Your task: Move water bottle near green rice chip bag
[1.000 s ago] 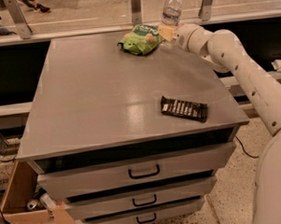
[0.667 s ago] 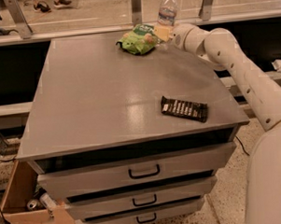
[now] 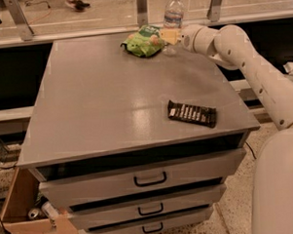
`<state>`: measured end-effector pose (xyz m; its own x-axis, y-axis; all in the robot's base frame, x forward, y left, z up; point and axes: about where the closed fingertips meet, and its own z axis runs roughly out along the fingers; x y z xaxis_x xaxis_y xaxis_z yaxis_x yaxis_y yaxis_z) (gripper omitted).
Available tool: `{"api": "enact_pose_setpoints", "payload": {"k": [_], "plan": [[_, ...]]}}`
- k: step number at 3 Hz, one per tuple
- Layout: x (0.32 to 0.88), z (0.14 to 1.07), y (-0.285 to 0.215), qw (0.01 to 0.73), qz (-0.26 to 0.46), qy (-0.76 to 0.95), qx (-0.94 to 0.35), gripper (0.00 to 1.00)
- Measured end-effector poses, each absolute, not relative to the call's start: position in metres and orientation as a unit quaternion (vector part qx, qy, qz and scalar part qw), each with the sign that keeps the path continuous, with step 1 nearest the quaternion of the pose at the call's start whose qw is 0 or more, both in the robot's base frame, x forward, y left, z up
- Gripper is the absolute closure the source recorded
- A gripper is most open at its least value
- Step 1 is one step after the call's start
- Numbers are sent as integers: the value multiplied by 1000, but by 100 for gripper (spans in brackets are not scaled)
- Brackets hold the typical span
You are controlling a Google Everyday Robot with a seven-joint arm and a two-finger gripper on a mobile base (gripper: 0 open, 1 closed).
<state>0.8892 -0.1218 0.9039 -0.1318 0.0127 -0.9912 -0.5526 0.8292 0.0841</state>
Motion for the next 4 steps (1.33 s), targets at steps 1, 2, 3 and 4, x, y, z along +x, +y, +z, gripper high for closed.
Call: {"api": "enact_pose_setpoints", "payload": {"k": [1, 2, 3, 4], "plan": [[885, 901, -124, 626, 221, 724, -188, 5], [881, 899, -126, 623, 219, 727, -188, 0], [873, 903, -128, 623, 216, 727, -192, 0], [853, 927, -138, 628, 202, 722, -208, 0]]}}
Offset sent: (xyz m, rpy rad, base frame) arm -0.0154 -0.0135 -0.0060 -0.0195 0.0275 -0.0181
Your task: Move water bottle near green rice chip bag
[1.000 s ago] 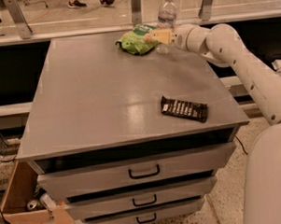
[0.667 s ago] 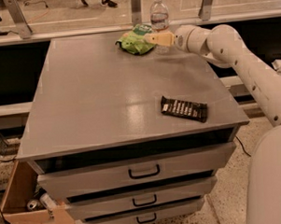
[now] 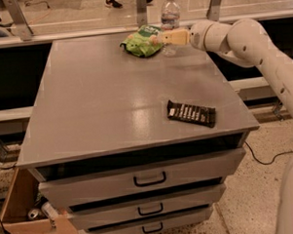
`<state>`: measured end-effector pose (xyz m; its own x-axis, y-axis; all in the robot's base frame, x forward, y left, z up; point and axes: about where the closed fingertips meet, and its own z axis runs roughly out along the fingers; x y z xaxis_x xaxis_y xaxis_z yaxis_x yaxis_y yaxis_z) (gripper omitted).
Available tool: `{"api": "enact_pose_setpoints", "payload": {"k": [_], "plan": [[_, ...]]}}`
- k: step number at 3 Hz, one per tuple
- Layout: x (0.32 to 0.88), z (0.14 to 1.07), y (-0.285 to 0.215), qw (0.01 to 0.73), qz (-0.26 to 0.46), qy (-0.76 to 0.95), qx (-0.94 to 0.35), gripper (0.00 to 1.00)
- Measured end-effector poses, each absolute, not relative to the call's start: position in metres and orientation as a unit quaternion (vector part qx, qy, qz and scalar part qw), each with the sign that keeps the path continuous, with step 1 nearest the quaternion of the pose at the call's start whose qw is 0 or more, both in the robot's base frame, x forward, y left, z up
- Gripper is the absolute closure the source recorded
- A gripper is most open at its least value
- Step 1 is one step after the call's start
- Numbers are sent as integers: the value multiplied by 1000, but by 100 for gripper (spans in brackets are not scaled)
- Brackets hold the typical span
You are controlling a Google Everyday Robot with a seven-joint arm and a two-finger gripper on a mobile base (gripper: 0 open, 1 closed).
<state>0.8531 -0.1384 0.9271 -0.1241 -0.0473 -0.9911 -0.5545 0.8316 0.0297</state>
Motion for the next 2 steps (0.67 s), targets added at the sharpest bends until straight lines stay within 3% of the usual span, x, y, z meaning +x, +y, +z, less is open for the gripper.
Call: {"api": "enact_pose_setpoints", "payload": {"k": [2], "plan": [[765, 1017, -166, 634, 174, 700, -279, 0]]}}
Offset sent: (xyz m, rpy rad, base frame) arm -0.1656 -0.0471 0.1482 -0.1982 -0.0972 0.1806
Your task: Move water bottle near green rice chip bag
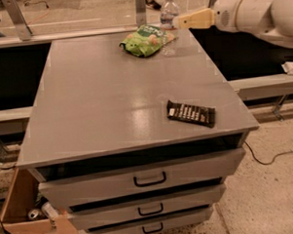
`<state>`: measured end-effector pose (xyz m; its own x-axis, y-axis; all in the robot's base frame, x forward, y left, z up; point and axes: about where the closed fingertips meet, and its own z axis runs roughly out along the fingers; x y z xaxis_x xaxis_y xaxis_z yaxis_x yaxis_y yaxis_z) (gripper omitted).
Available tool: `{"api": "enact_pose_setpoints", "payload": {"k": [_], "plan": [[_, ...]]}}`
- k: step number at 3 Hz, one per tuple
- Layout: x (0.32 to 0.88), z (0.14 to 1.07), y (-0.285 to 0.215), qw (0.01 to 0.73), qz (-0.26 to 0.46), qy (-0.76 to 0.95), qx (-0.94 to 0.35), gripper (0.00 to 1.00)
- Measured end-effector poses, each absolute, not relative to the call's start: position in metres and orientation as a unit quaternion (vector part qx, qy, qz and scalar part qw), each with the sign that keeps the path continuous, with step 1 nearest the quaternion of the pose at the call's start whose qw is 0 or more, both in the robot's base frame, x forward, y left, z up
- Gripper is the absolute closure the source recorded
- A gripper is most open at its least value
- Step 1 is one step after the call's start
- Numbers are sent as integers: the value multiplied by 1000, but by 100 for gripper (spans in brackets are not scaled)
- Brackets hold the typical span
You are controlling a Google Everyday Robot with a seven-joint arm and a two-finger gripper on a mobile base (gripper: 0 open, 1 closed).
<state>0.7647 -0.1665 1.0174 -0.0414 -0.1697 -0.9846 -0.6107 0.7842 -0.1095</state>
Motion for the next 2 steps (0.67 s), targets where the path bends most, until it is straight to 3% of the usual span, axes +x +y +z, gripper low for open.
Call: {"api": "enact_pose_setpoints", "payload": {"k": [1, 2], "plan": [[697, 1051, -172, 620, 194, 680, -341, 0], [700, 1047, -166, 616, 198, 681, -342, 0]]}}
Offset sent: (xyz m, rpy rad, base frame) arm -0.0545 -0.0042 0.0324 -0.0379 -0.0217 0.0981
